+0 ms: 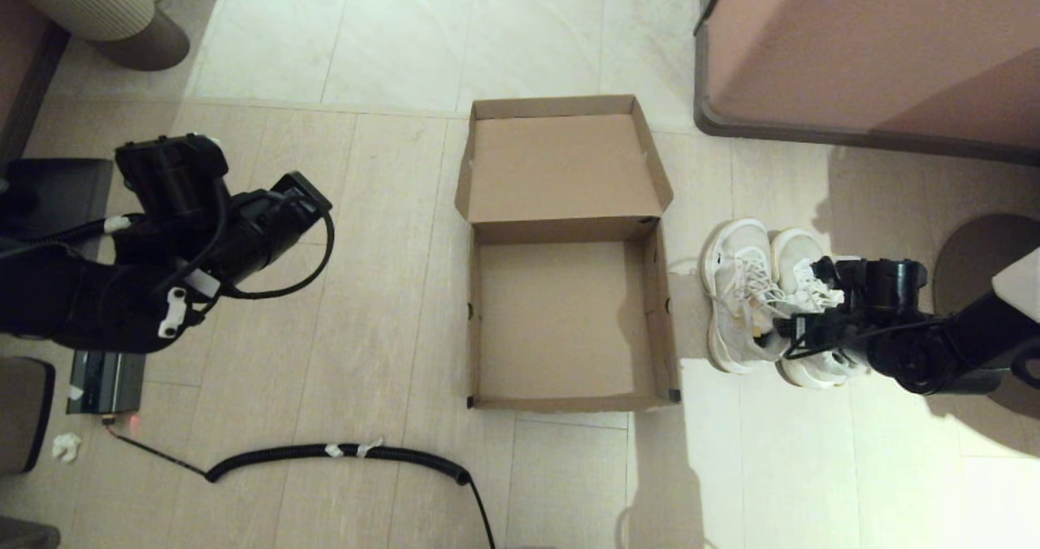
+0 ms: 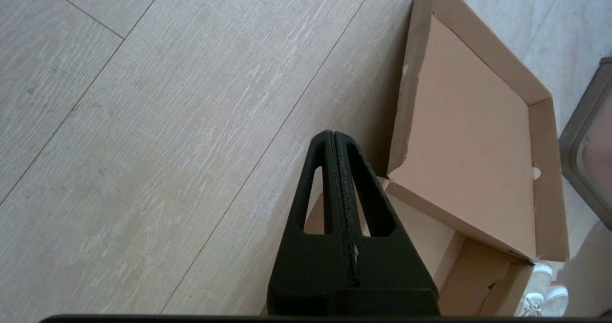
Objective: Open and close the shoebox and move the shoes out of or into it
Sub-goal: Put the shoes into the shoe box
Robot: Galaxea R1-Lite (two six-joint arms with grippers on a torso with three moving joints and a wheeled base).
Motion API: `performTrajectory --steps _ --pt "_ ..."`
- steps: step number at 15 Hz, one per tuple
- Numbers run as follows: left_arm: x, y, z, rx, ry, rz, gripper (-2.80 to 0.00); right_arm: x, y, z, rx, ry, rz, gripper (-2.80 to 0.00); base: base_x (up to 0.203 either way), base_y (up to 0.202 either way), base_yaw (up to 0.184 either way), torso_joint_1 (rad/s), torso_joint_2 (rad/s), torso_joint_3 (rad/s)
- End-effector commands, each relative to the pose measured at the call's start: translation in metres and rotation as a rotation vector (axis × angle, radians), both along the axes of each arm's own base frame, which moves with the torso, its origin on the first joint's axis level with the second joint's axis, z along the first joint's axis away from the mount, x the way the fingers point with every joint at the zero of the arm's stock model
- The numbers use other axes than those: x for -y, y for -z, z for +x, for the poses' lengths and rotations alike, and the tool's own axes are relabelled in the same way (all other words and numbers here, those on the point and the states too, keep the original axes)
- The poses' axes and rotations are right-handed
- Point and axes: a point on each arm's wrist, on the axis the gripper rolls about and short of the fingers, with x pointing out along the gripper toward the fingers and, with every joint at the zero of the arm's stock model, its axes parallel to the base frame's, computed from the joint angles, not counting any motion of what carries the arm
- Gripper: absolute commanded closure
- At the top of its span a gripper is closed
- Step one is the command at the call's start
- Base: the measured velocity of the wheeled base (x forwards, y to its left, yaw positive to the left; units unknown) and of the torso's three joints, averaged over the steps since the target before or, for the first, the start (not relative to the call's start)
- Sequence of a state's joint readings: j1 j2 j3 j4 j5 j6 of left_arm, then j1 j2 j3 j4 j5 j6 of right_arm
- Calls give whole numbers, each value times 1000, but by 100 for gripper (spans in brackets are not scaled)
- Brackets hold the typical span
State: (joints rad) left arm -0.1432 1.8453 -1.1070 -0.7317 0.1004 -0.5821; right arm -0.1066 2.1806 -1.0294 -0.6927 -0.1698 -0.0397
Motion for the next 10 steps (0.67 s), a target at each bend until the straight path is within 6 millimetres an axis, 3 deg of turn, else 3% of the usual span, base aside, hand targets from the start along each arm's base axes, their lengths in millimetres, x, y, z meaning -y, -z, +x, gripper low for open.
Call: performTrajectory --steps 1,10 --pt "-1 -1 0 7 -2 -5 0 0 11 -1 -30 0 -4 -280 0 0 0 0 0 0" --pt "-8 -3 -10 12 -16 -10 0 0 20 -17 -74 24 -41 -280 0 0 0 0 0 0"
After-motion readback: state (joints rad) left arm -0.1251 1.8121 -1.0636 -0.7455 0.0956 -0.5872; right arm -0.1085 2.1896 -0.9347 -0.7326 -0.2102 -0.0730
